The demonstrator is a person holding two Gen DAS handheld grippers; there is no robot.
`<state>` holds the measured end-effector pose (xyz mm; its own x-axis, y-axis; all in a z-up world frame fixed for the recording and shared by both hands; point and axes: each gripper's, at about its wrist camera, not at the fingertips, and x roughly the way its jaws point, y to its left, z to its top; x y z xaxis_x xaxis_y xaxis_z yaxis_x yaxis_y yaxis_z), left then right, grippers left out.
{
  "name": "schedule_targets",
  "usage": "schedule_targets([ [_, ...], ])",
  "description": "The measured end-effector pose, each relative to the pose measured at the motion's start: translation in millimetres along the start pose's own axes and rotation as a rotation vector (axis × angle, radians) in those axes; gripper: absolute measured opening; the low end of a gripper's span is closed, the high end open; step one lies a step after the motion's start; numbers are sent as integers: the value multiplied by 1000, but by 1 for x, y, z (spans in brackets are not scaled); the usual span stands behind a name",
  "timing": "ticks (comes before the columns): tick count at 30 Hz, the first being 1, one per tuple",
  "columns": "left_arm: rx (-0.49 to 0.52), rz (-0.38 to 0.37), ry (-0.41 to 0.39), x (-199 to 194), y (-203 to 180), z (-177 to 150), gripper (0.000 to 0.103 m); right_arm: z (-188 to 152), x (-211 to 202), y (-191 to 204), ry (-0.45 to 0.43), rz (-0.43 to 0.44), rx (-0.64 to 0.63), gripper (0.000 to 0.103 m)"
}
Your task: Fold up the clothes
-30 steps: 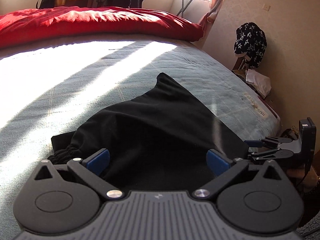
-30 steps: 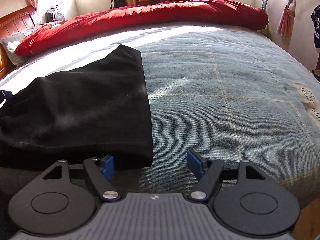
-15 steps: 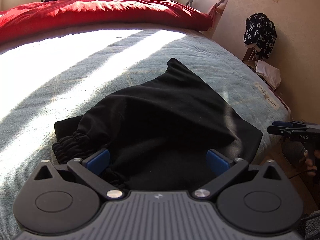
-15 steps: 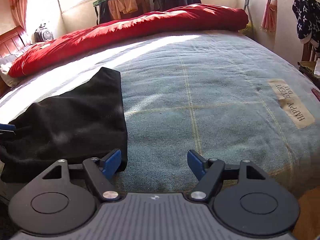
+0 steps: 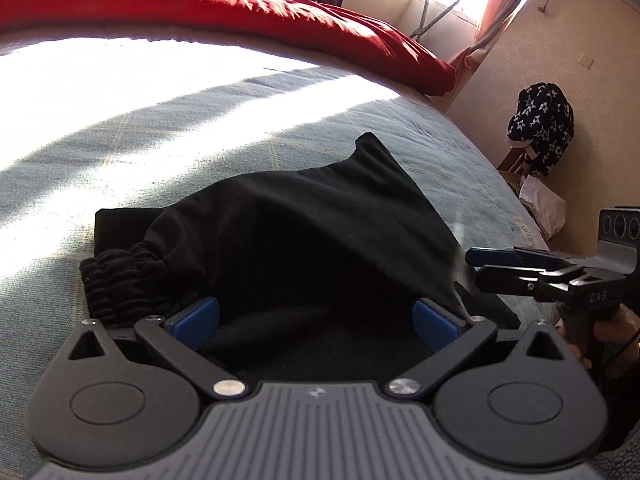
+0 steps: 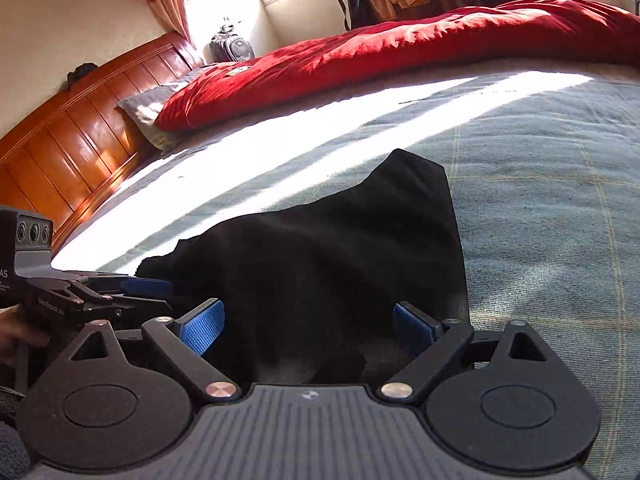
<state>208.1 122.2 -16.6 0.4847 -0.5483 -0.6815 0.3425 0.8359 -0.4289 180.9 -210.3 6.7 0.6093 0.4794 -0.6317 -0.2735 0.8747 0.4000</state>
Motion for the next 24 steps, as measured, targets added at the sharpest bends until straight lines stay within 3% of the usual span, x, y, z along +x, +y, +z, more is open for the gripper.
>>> schedule_targets([
  [4, -35, 10, -40, -5, -7, 19, 102, -5, 4, -9, 36, 28, -3, 96],
  [9, -75, -33, -55, 14, -8, 43, 102, -4, 3, -14, 39, 83, -21, 99],
  [13, -191, 4, -10, 37, 17, 38, 102, -4, 4, -21, 43, 119, -25, 100],
  [19, -214, 55, -21, 26, 7, 36, 102, -3, 7, -35, 55, 172, -29, 101],
  [24, -226, -7, -27, 9, -9, 29, 102, 1, 7, -36, 59, 190, -54, 102],
])
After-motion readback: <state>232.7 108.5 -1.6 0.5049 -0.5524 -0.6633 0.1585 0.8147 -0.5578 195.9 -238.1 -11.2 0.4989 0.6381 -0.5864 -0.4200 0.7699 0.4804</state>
